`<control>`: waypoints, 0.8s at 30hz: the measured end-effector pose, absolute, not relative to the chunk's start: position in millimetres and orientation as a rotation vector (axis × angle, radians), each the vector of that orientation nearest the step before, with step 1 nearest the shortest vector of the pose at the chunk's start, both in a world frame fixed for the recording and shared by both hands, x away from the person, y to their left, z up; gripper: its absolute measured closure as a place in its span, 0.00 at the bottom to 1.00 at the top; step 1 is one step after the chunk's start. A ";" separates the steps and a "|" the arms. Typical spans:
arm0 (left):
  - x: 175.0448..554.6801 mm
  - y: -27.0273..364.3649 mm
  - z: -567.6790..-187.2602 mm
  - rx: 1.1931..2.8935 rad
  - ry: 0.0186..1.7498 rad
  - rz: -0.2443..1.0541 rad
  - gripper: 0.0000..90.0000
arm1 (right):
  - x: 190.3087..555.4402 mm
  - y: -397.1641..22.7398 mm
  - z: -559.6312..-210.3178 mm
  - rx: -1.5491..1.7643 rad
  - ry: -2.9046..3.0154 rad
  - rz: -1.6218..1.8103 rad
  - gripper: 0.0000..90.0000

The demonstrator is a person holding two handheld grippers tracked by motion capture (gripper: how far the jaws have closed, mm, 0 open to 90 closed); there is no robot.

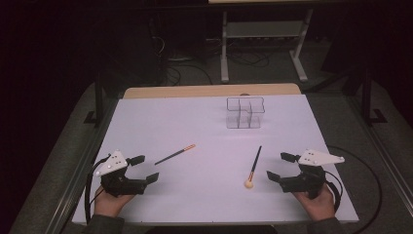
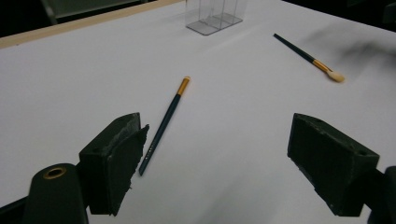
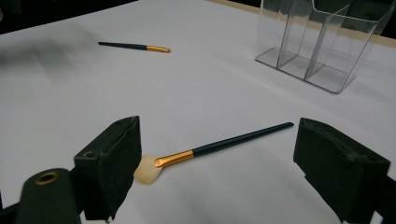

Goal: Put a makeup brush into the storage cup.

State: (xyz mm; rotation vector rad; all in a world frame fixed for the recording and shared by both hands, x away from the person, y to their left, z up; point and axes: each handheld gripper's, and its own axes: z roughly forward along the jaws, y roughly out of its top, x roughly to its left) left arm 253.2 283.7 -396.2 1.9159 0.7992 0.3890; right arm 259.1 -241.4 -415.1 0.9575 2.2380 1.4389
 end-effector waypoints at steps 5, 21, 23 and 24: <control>254.5 281.3 -393.0 1.926 0.791 0.404 0.20 | 260.0 -239.8 -415.6 0.958 2.241 1.426 0.16; 272.8 276.5 -380.0 2.005 0.774 0.332 0.20 | 260.2 -242.8 -416.2 0.983 2.234 1.427 0.16; 276.4 275.4 -377.8 2.031 0.770 0.331 0.20 | 260.4 -243.3 -416.3 0.984 2.236 1.428 0.16; 276.4 275.4 -377.8 2.031 0.770 0.331 0.20 | 260.4 -243.3 -416.3 0.984 2.236 1.428 0.16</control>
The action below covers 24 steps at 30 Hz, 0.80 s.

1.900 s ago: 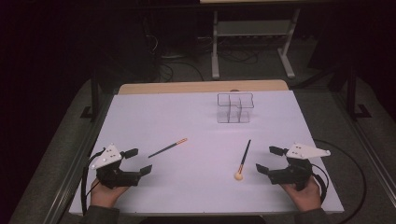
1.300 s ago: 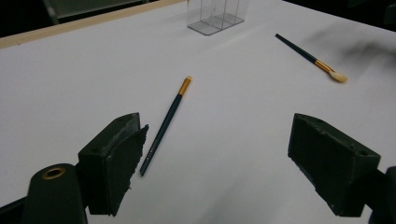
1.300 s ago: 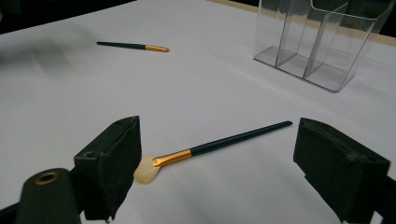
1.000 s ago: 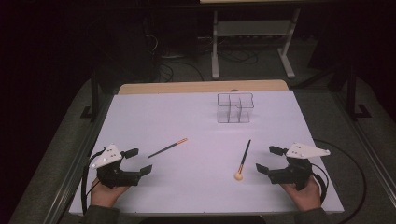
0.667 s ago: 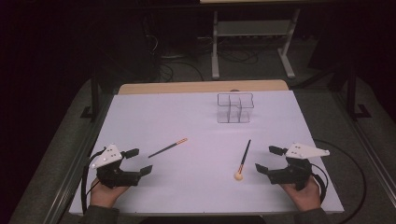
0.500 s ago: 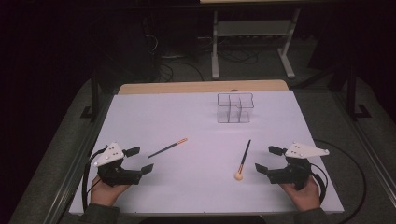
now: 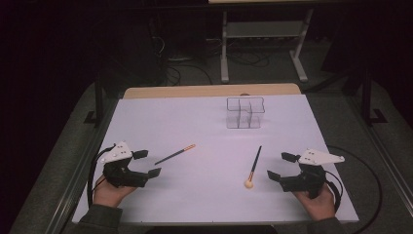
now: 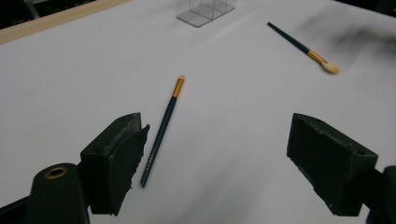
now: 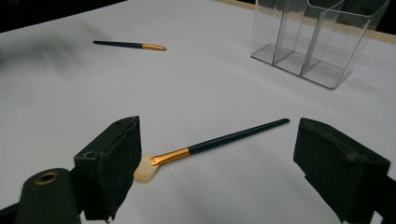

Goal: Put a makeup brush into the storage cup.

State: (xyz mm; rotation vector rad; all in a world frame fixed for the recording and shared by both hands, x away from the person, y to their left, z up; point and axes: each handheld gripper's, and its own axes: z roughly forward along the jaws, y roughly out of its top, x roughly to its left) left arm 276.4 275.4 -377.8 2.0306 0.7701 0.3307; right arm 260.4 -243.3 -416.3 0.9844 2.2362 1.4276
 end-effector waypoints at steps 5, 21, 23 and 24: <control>287.7 269.6 -373.0 2.066 0.777 0.281 0.20 | 260.3 -243.7 -416.2 0.987 2.238 1.431 0.16; 315.2 257.5 -368.1 2.161 0.787 0.233 0.20 | 260.8 -245.4 -416.5 0.996 2.236 1.436 0.16; 316.3 256.2 -367.8 2.168 0.788 0.238 0.21 | 260.8 -245.2 -416.7 0.996 2.238 1.432 0.16; 318.4 255.4 -367.1 2.187 0.783 0.243 0.21 | 260.8 -245.3 -416.6 0.991 2.238 1.432 0.16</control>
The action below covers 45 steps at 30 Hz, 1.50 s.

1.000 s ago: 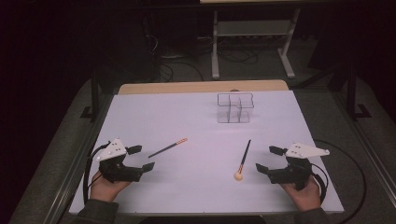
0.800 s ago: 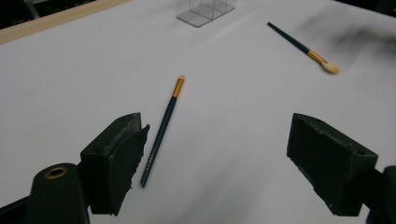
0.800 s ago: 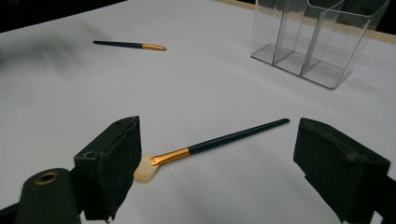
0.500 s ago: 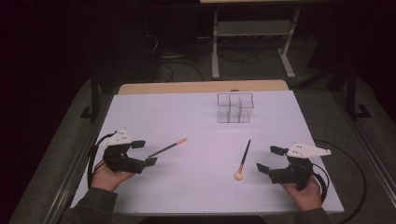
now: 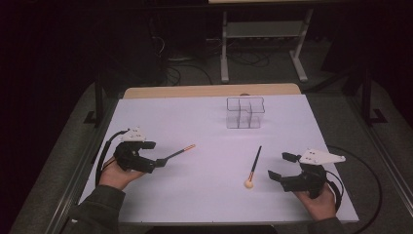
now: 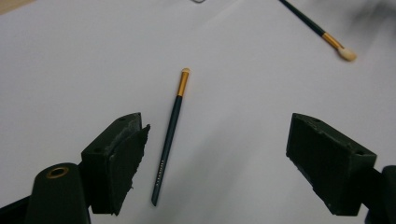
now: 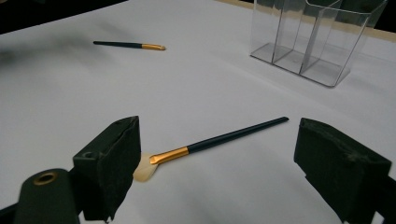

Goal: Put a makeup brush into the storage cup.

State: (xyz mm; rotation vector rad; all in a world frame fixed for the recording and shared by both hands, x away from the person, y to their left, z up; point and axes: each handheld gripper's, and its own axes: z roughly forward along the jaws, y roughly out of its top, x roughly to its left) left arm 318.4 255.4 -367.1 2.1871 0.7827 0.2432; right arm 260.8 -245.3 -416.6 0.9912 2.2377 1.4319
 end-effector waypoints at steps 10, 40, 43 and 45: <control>337.0 241.5 -362.8 2.248 0.775 0.243 0.23 | 260.4 -246.1 -416.2 0.982 2.237 1.446 0.16; 380.3 208.2 -382.3 2.420 0.812 0.189 0.37 | 257.9 -253.1 -413.5 0.992 2.207 1.489 0.16; 384.6 201.9 -389.5 2.472 0.793 0.191 0.40 | 257.9 -252.1 -413.7 0.987 2.215 1.479 0.16; 385.4 198.6 -393.2 2.492 0.782 0.180 0.42 | 257.5 -252.3 -413.6 0.988 2.215 1.479 0.16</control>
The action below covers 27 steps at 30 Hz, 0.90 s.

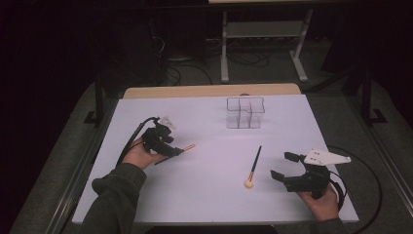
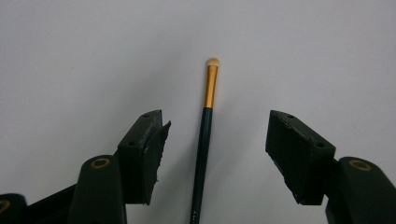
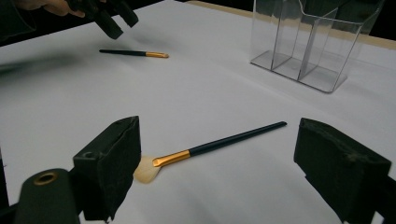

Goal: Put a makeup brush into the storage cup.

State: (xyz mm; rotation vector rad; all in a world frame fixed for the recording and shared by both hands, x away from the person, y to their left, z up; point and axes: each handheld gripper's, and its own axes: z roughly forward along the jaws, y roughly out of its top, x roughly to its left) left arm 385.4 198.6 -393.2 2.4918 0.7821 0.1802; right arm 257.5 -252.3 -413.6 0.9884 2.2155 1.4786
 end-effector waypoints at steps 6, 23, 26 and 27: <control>389.4 194.7 -400.4 2.540 0.765 0.168 0.50 | 257.4 -253.4 -413.4 0.981 2.216 1.486 0.16; 401.5 183.4 -410.2 2.608 0.781 0.129 0.67 | 256.6 -255.1 -413.2 0.970 2.222 1.498 0.16; 402.4 182.3 -411.5 2.623 0.785 0.130 0.70 | 256.5 -255.1 -413.3 0.970 2.225 1.498 0.16; 402.8 182.4 -412.9 2.630 0.790 0.123 0.71 | 256.5 -255.0 -413.3 0.969 2.225 1.497 0.16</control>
